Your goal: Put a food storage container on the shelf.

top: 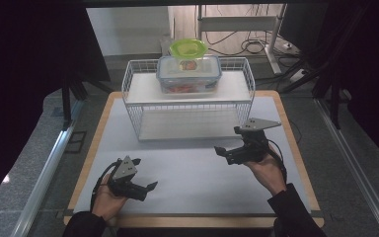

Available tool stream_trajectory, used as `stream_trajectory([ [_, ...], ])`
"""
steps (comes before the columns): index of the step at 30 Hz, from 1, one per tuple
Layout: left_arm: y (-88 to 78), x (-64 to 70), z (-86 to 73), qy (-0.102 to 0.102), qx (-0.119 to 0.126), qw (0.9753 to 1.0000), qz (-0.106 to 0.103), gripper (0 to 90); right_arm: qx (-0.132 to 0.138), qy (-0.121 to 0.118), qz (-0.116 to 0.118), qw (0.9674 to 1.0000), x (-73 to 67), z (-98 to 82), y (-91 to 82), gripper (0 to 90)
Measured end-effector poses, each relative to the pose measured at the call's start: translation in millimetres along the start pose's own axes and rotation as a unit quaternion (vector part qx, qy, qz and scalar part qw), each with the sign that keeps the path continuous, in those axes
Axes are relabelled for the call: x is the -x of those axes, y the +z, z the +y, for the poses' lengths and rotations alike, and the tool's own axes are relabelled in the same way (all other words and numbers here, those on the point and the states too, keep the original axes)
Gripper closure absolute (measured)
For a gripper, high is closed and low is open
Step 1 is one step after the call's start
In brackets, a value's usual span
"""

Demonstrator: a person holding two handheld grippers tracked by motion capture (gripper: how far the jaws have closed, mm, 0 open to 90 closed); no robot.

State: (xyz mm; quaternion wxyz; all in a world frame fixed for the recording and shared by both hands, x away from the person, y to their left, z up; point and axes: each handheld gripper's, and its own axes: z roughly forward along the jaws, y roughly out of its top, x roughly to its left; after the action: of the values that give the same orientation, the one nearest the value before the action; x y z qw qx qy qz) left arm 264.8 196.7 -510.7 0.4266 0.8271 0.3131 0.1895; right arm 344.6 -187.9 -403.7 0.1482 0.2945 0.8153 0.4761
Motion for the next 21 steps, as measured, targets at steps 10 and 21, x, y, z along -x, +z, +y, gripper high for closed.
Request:
stream_trajectory([
  [10, -0.1, 0.3, 0.0, 0.003, -0.001, 1.0000, 0.004, 1.4, -0.009, -0.002, -0.017, 0.9998, 1.4, -38.1, 1.8, 0.0],
  [21, 0.4, 0.6, 0.1, 0.004, -0.004, 1.0000, 0.005, 1.5, -0.051, -0.003, -0.037, 0.9980, 1.4, -77.8, 6.3, 0.0],
])
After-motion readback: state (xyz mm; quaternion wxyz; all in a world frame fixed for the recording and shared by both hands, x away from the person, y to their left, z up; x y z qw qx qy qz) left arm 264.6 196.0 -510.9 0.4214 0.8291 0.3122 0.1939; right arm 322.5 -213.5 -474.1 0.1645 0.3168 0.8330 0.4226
